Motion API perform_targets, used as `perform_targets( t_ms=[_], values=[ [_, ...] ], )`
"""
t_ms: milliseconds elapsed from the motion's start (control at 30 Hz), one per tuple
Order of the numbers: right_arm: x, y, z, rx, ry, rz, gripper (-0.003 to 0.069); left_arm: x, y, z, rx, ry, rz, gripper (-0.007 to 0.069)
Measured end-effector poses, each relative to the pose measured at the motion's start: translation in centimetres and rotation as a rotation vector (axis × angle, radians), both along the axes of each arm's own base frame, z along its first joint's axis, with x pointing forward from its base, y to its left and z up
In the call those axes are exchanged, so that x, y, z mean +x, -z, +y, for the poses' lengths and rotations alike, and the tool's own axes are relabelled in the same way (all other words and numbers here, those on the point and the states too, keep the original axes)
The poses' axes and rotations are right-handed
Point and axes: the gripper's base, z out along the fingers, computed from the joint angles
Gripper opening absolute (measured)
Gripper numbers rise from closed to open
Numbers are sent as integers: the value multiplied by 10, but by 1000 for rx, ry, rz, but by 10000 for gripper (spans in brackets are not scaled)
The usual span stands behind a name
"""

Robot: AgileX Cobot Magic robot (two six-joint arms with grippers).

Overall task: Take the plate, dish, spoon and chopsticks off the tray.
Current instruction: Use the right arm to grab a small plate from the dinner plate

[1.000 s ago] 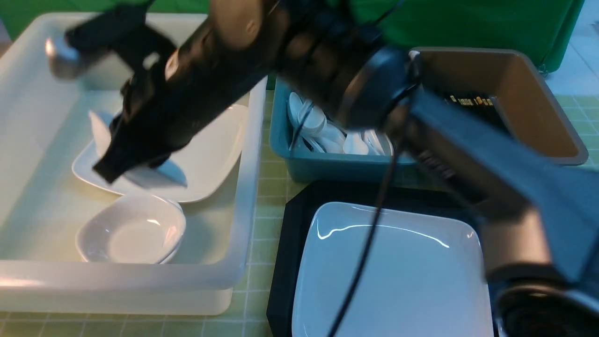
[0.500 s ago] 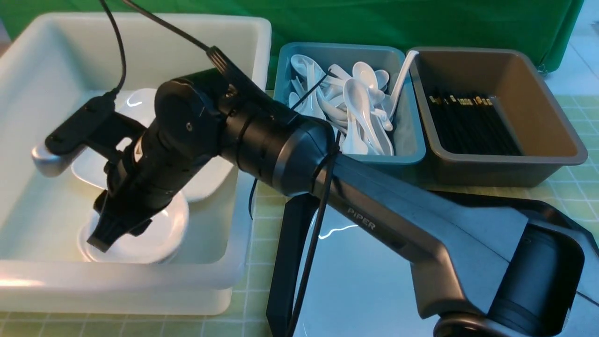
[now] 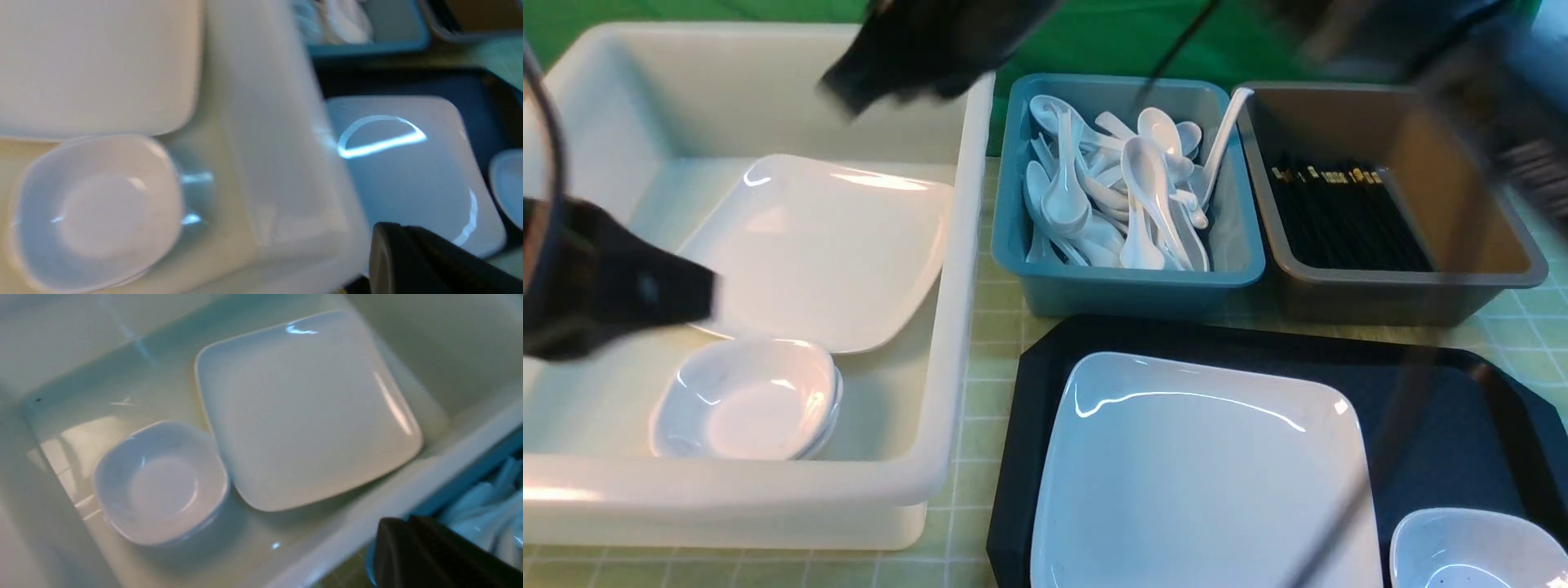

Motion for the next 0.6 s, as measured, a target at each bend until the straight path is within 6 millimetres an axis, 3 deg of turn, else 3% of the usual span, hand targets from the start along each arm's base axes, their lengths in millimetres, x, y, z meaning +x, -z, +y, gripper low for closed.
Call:
perform_targets(
  t_ms=[133, 233, 333, 400, 500, 600],
  values=[
    [-21, -19, -62, -47, 51, 10, 10, -16, 4, -34, -10, 239, 9, -8],
    [-43, -6, -117, -124, 113, 71, 10, -24, 11, -62, -8, 403, 20, -8],
    [-64, 23, -166, -193, 199, 153, 13, -26, 21, -86, 26, 510, 40, -8],
    [-77, 53, -200, -222, 303, 230, 38, -22, 36, -110, 75, 581, 58, -8],
    [-94, 102, -238, -265, 433, 357, 149, -16, 58, -140, 117, 633, 95, -8],
    [-111, 147, -253, -320, 481, 493, 307, -8, 76, -157, 137, 637, 125, -8]
  ],
)
